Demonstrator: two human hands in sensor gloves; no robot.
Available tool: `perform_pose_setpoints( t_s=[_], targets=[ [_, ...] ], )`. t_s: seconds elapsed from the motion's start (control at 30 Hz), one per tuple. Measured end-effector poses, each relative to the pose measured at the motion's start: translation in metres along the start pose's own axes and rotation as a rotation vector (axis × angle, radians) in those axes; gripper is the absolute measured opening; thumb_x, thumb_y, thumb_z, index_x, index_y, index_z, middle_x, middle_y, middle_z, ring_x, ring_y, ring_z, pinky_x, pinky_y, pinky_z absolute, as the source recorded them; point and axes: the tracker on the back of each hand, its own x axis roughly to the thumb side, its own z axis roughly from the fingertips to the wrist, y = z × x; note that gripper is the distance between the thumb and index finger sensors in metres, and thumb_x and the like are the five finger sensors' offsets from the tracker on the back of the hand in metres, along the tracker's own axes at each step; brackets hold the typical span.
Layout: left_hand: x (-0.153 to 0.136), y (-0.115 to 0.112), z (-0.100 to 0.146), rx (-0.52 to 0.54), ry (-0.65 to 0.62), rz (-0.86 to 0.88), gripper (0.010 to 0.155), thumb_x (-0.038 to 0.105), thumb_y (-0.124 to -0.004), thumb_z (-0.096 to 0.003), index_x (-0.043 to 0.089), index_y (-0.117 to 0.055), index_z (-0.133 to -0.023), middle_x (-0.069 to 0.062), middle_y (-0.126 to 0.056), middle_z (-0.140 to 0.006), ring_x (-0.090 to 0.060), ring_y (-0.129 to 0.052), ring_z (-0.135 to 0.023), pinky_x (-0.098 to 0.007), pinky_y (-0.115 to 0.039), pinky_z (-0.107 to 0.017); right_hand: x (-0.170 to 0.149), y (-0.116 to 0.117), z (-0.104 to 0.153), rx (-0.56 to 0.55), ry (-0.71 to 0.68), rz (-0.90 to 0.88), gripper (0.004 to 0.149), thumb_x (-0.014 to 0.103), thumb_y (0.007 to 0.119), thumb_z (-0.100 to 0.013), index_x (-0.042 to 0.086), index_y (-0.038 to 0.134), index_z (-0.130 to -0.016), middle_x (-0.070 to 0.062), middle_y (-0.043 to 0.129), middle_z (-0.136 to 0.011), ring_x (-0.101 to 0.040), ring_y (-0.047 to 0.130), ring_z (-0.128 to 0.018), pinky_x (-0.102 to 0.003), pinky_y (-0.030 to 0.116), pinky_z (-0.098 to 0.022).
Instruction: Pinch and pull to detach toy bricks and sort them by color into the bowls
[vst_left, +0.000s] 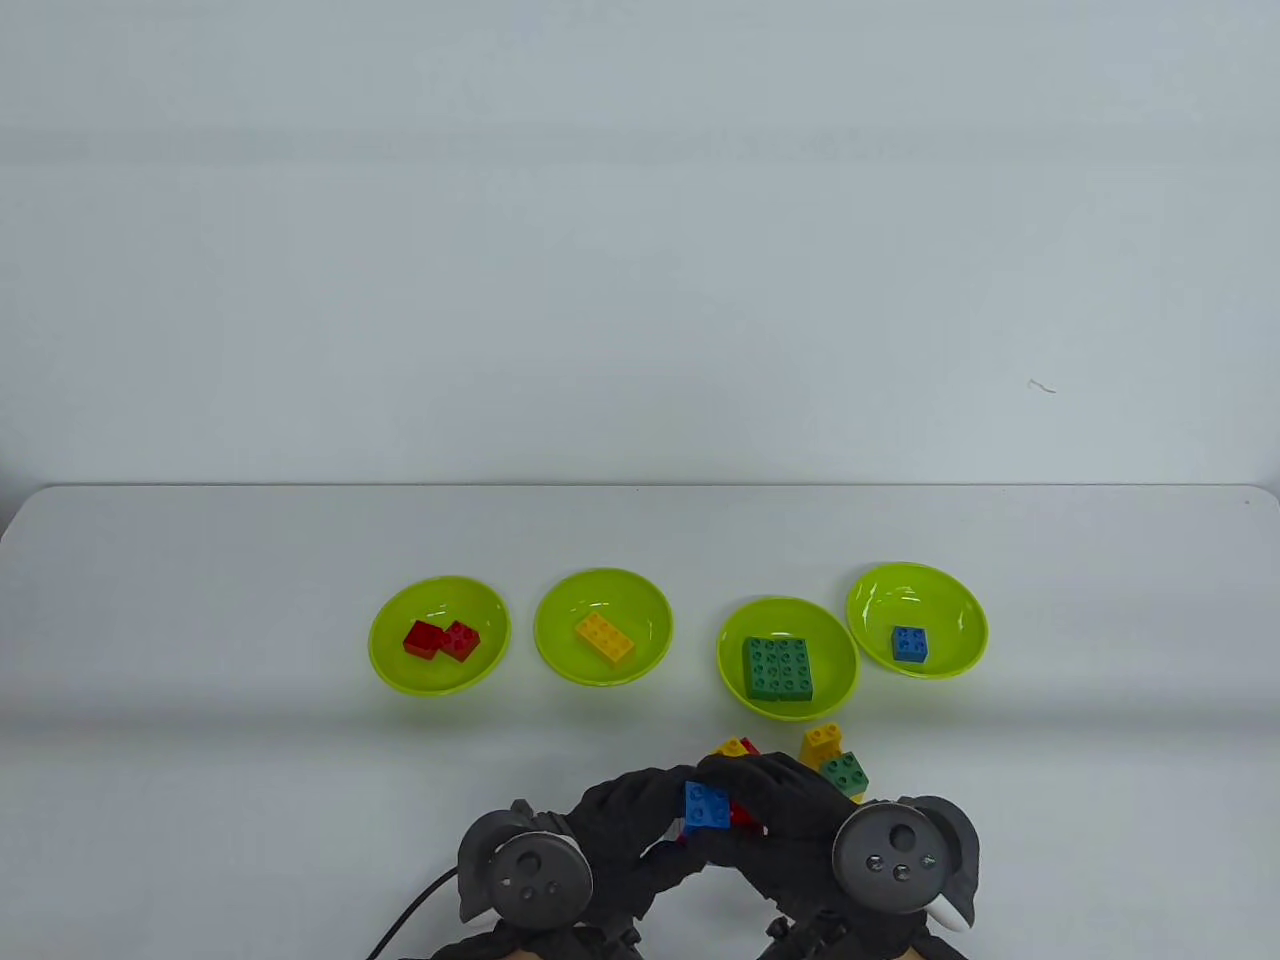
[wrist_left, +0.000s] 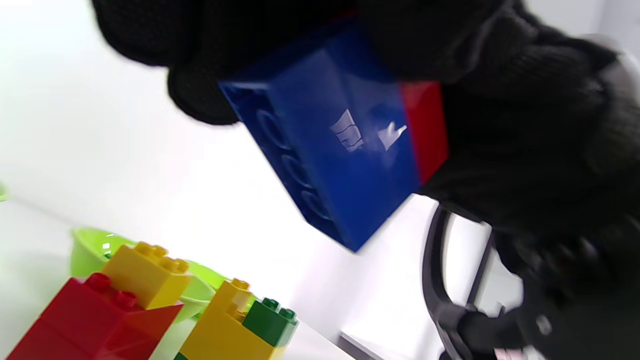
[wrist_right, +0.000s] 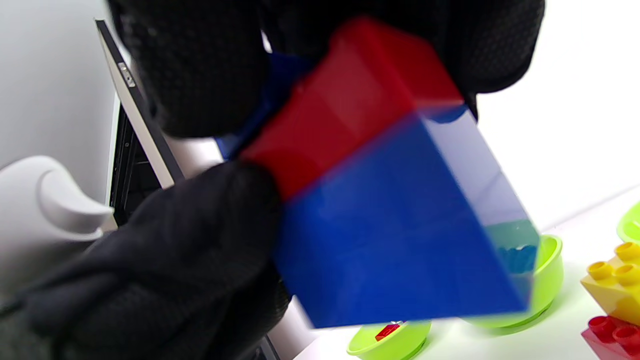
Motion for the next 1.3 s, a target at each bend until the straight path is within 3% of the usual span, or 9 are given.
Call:
perform_pose_setpoints(
  t_s=[0.07, 0.27, 0.43, 0.63, 0.8, 0.97, 1.3],
  targets=[
    [0.002, 0.002, 0.0, -0.004, -0.014, -0.044, 0.068, 0.041, -0.074, -0.0435, 0.001, -0.069, -0.097, -0.024, -0.084, -0.088, -0.038, -0.09, -0.077, -0.052, -0.072, -0.059, -0.004, 0.0, 0.002, -0.015, 0.027, -0.073, 0.058, 0.039, 0.085, -0.045, 0.003, 0.082, -0.091, -0.021, 0.092, -0.081, -0.039, 0.093, -0.068, -0.054, 0.071, -0.061],
    [-0.009, -0.002, 0.0, 0.017, 0.104, 0.12, 0.067, 0.041, -0.074, -0.0453, 0.0, -0.068, -0.098, -0.025, -0.084, -0.088, -0.04, -0.09, -0.076, -0.053, -0.071, -0.059, -0.002, -0.004, 0.0, -0.049, 0.029, 0.01, 0.059, 0.038, 0.084, -0.047, 0.005, 0.076, -0.095, -0.02, 0.088, -0.087, -0.04, 0.091, -0.074, -0.054, 0.069, -0.063],
    [-0.018, 0.002, 0.002, 0.062, 0.18, 0.252, 0.067, 0.041, -0.074, -0.0458, 0.0, -0.068, -0.098, -0.025, -0.083, -0.088, -0.04, -0.089, -0.076, -0.053, -0.071, -0.059, -0.021, -0.051, -0.009, -0.198, 0.112, 0.084, 0.058, 0.033, 0.08, -0.051, 0.003, 0.07, -0.1, -0.023, 0.082, -0.094, -0.043, 0.085, -0.081, -0.056, 0.064, -0.066],
    [-0.025, 0.006, 0.003, 0.082, 0.202, 0.241, 0.067, 0.041, -0.074, -0.0458, 0.0, -0.067, -0.099, -0.025, -0.083, -0.089, -0.041, -0.089, -0.077, -0.053, -0.071, -0.06, -0.09, -0.1, -0.031, -0.299, 0.35, 0.307, 0.059, 0.033, 0.081, -0.051, 0.004, 0.07, -0.1, -0.023, 0.082, -0.094, -0.043, 0.085, -0.08, -0.056, 0.064, -0.066],
    [-0.026, 0.004, 0.003, 0.08, 0.211, 0.25, 0.067, 0.041, -0.074, -0.0459, 0.0, -0.067, -0.099, -0.025, -0.083, -0.089, -0.041, -0.089, -0.078, -0.054, -0.071, -0.06, -0.15, -0.101, -0.042, -0.235, 0.575, 0.494, 0.058, 0.036, 0.083, -0.05, 0.004, 0.072, -0.098, -0.022, 0.084, -0.091, -0.041, 0.087, -0.078, -0.055, 0.065, -0.065],
    [-0.026, 0.002, 0.003, 0.066, 0.21, 0.242, 0.067, 0.04, -0.074, -0.0458, 0.0, -0.067, -0.099, -0.026, -0.083, -0.089, -0.041, -0.089, -0.078, -0.054, -0.071, -0.06, -0.191, -0.099, -0.048, -0.214, 0.728, 0.631, 0.059, 0.037, 0.084, -0.05, 0.005, 0.073, -0.098, -0.021, 0.085, -0.09, -0.04, 0.088, -0.077, -0.054, 0.066, -0.065],
    [-0.028, -0.001, -0.002, 0.062, 0.214, 0.255, 0.067, 0.041, -0.074, -0.0459, 0.0, -0.067, -0.099, -0.025, -0.083, -0.089, -0.041, -0.089, -0.078, -0.053, -0.071, -0.06, -0.216, -0.108, -0.046, -0.201, 0.823, 0.583, 0.063, 0.039, 0.082, -0.051, 0.003, 0.068, -0.101, -0.024, 0.08, -0.095, -0.044, 0.084, -0.082, -0.056, 0.063, -0.067]
  ],
)
